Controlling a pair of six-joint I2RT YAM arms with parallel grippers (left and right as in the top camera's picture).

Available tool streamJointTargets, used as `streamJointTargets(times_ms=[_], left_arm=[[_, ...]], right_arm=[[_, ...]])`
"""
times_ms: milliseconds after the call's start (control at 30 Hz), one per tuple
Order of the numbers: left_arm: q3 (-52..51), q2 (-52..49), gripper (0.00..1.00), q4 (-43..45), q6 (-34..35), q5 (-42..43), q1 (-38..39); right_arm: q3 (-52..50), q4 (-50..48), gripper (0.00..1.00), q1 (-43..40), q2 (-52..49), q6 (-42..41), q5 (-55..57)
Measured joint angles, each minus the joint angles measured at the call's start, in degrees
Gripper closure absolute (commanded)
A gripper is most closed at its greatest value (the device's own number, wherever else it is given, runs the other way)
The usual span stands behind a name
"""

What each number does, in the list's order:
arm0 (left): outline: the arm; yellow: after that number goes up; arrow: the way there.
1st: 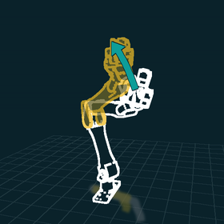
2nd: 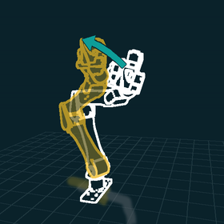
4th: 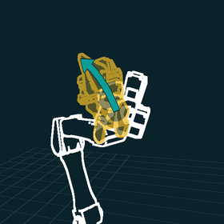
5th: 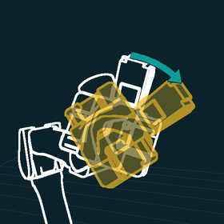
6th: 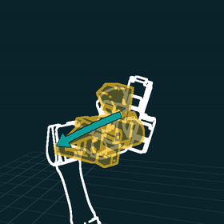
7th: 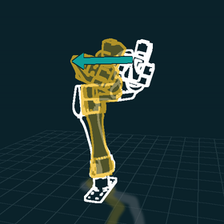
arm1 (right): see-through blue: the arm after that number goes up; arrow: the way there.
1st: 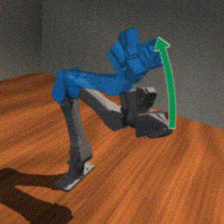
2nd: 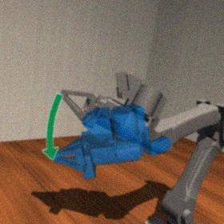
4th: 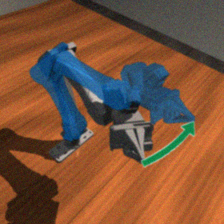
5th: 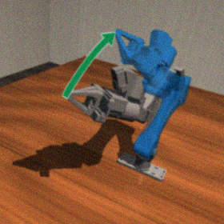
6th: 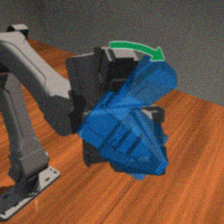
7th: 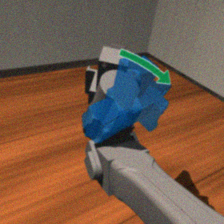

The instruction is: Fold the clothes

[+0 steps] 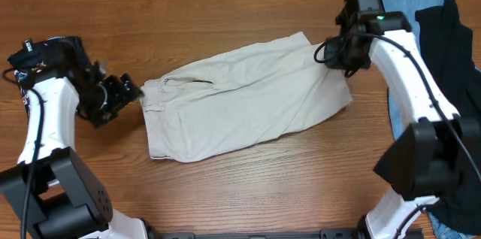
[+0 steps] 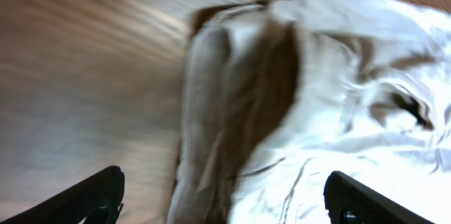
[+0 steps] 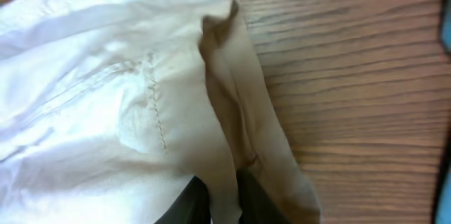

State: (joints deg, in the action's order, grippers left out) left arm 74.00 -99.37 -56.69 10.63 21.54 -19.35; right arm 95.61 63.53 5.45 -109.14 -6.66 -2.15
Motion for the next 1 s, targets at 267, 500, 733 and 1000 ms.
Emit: streamJointTargets(times_ms=[267, 500, 733, 1000], left_arm=[[-5.7, 0.0, 0.11, 5.09, 1.07, -1.36, 3.23], [-6.71, 0.0, 0.12, 6.78, 1.88, -6.54, 3.23], [-6.71, 0.0, 0.16, 8.81, 4.74, -9.31, 3.26], [-6.71, 0.0, 0.74, 10.14, 6.19, -7.96, 5.44]], right_arm=[[-0.02, 1.25, 0.7, -0.02, -0.42, -0.55, 0.07], [-0.02, 2.08, 0.58, 0.0, -0.42, -0.61, 0.42], [-0.02, 3.39, 0.59, -0.02, -0.42, -0.59, 0.68], [-0.02, 3.58, 0.59, 0.0, -0.42, -0.59, 0.68]])
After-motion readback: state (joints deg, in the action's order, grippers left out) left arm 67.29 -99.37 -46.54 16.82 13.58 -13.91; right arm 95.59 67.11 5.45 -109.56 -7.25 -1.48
